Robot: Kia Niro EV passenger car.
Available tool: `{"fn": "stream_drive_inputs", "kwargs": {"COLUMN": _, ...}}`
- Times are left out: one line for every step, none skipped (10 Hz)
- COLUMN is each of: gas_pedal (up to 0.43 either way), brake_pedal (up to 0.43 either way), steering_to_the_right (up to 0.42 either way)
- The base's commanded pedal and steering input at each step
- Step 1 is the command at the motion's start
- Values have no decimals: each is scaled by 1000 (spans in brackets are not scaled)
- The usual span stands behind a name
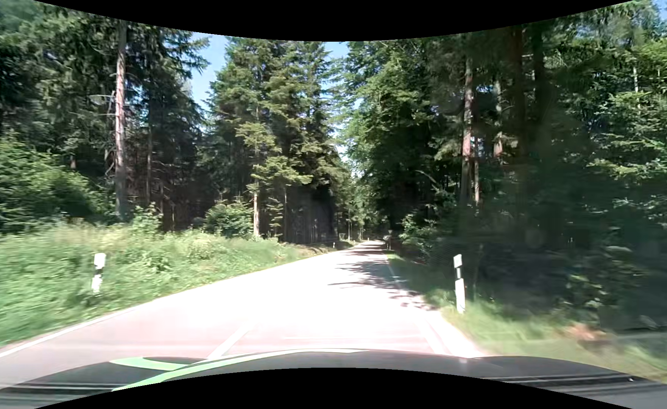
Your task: Follow the waypoints while adhering to traffic rules and regulations
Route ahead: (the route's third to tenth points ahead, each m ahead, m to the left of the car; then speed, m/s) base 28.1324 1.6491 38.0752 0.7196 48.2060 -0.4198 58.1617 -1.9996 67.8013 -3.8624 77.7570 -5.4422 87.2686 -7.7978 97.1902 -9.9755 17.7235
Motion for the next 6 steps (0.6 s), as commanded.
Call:
{"fn": "stream_drive_inputs", "kwargs": {"gas_pedal": 0, "brake_pedal": 0, "steering_to_the_right": 44}}
{"fn": "stream_drive_inputs", "kwargs": {"gas_pedal": 0, "brake_pedal": 0, "steering_to_the_right": 41}}
{"fn": "stream_drive_inputs", "kwargs": {"gas_pedal": 0, "brake_pedal": 0, "steering_to_the_right": 38}}
{"fn": "stream_drive_inputs", "kwargs": {"gas_pedal": 0, "brake_pedal": 0, "steering_to_the_right": 35}}
{"fn": "stream_drive_inputs", "kwargs": {"gas_pedal": 0, "brake_pedal": 0, "steering_to_the_right": 32}}
{"fn": "stream_drive_inputs", "kwargs": {"gas_pedal": 0, "brake_pedal": 0, "steering_to_the_right": 30}}
